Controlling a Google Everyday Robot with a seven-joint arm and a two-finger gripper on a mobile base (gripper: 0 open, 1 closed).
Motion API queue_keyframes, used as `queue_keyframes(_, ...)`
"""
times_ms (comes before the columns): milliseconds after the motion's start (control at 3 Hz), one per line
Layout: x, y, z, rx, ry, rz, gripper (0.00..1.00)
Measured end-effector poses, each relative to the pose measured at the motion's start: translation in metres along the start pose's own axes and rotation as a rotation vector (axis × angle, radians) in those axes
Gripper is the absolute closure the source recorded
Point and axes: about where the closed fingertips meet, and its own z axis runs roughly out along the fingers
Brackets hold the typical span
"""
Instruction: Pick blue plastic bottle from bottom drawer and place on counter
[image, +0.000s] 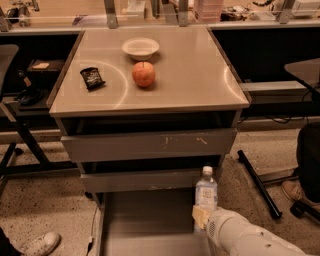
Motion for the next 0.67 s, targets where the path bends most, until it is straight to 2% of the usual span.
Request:
queue_keyframes(333, 0.000, 0.000, 0.000, 0.000, 0.000, 0.000, 1.00)
queue_keyframes(667, -0.016, 0.004, -0.020, -0.007, -0.062, 0.002, 1.00)
